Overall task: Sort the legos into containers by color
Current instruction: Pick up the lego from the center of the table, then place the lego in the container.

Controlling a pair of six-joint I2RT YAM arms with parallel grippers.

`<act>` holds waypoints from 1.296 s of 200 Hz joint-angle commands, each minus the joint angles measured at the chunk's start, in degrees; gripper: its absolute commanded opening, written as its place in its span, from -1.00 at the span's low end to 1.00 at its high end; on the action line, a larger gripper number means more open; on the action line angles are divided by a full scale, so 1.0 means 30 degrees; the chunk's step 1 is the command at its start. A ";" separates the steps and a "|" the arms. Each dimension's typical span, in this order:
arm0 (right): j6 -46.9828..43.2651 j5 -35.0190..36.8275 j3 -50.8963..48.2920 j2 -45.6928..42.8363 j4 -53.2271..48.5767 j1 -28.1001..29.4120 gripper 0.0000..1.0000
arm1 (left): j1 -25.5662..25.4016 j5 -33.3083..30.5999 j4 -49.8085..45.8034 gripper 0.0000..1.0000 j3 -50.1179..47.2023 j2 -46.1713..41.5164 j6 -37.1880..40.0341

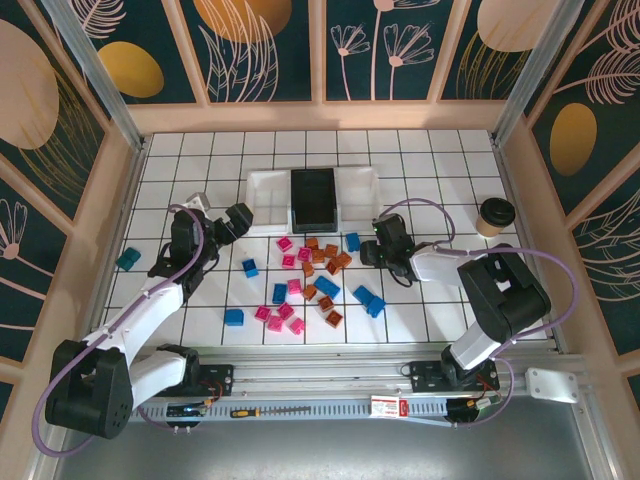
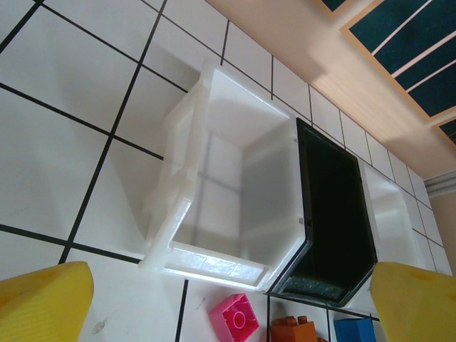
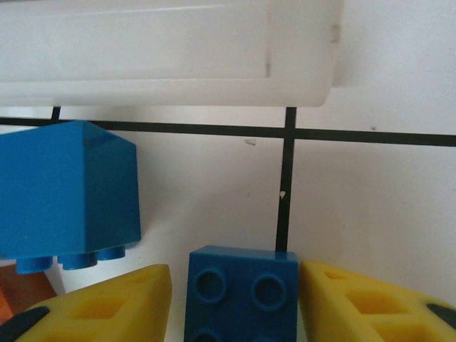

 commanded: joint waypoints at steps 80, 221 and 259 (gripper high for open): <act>-0.0989 0.0324 0.0718 -0.4800 -0.0279 0.0797 -0.60 | -0.0296 -0.0286 -0.1245 0.98 0.0613 -0.0718 0.0354; -0.1173 -0.2076 1.1716 0.5058 0.1011 -0.2353 0.29 | -0.0330 -0.1714 -0.3235 0.91 -0.0050 -0.0870 0.0248; -0.0895 -0.2187 0.9679 0.3127 0.1940 -0.1997 0.34 | -0.2065 -0.3403 -0.3788 0.75 0.0256 0.0831 0.0571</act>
